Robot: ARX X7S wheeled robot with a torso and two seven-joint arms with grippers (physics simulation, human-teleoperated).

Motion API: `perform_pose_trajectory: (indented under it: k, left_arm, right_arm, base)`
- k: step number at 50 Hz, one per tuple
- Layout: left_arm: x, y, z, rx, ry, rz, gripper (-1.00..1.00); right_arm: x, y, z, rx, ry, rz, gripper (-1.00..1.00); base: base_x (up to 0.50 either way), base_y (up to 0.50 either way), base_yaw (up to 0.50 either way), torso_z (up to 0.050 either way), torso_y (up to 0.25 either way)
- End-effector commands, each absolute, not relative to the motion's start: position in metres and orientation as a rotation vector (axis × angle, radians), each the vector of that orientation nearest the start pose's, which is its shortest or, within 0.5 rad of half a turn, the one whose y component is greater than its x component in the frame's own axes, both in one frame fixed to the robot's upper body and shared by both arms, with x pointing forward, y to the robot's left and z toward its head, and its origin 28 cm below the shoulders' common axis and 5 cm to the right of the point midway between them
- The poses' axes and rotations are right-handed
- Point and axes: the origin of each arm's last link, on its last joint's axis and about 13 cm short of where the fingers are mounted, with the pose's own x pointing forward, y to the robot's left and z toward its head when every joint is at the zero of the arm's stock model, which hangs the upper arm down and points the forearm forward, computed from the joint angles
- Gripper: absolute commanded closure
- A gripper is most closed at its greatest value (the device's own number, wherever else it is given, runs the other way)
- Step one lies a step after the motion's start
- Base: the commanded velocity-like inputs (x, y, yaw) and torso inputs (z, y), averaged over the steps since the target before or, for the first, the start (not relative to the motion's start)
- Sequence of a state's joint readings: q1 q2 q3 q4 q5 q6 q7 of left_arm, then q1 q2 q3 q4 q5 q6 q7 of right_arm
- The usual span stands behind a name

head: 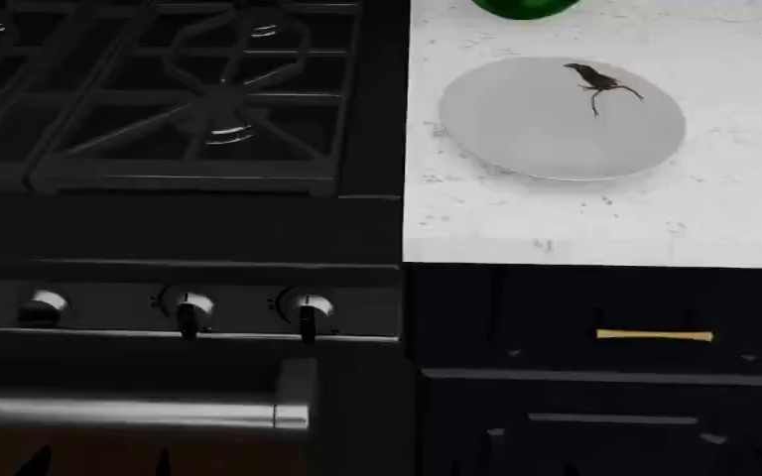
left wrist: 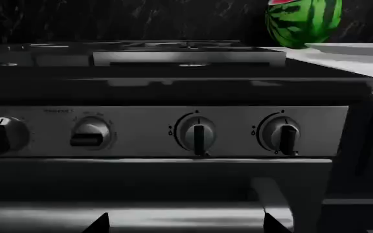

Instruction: Pick the shrimp from the counter and place it in the microwave.

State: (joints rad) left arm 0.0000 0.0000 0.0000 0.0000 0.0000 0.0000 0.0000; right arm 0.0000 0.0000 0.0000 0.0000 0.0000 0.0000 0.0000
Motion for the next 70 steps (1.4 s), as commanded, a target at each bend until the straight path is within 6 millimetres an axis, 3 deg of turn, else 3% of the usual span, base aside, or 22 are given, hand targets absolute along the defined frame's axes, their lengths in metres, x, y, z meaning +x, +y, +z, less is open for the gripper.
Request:
perform_pose_trajectory:
  k: [1, 17, 18, 19, 40, 44, 51, 70]
  left_arm:
    - [0.211, 0.205, 0.013, 0.0, 0.0, 0.0, -1.0]
    - [0.208, 0.205, 0.013, 0.047, 0.012, 0.007, -1.0]
    - [0.144, 0.185, 0.146, -0.001, -0.054, -0.002, -1.0]
    - [0.208, 0.204, 0.013, 0.041, 0.007, 0.004, -1.0]
    - [0.211, 0.204, 0.009, 0.038, 0.024, 0.016, -1.0]
    - [0.211, 0.205, 0.018, 0.039, 0.01, 0.014, -1.0]
    - [0.203, 0.206, 0.049, 0.038, -0.065, 0.007, -1.0]
    - [0.196, 0.207, 0.063, 0.061, -0.066, 0.003, -1.0]
  right_arm:
    - [0.211, -0.096, 0.013, 0.0, 0.0, 0.0, -1.0]
    - [0.208, -0.096, 0.012, 0.009, -0.003, 0.002, -1.0]
    - [0.177, -0.071, 0.154, 0.252, -0.025, 0.137, 1.0]
    - [0.208, -0.097, 0.012, 0.01, -0.004, 0.001, -1.0]
    - [0.208, -0.094, 0.007, -0.037, -0.006, -0.029, -1.0]
    - [0.205, -0.094, 0.02, -0.041, -0.036, -0.033, -1.0]
    - [0.2, -0.094, 0.041, -0.047, -0.087, -0.038, -1.0]
    - [0.192, -0.095, 0.06, -0.055, -0.129, -0.04, -1.0]
  base:
    - [0.0, 0.0, 0.0, 0.0, 0.0]
    - [0.0, 0.0, 0.0, 0.0, 0.0]
    - [0.04, -0.01, -0.01, 0.0, 0.0]
    - [0.0, 0.0, 0.0, 0.0, 0.0]
    - [0.0, 0.0, 0.0, 0.0, 0.0]
    - [0.0, 0.0, 0.0, 0.0, 0.0]
    - [0.0, 0.0, 0.0, 0.029, 0.0]
    - [0.0, 0.0, 0.0, 0.05, 0.0]
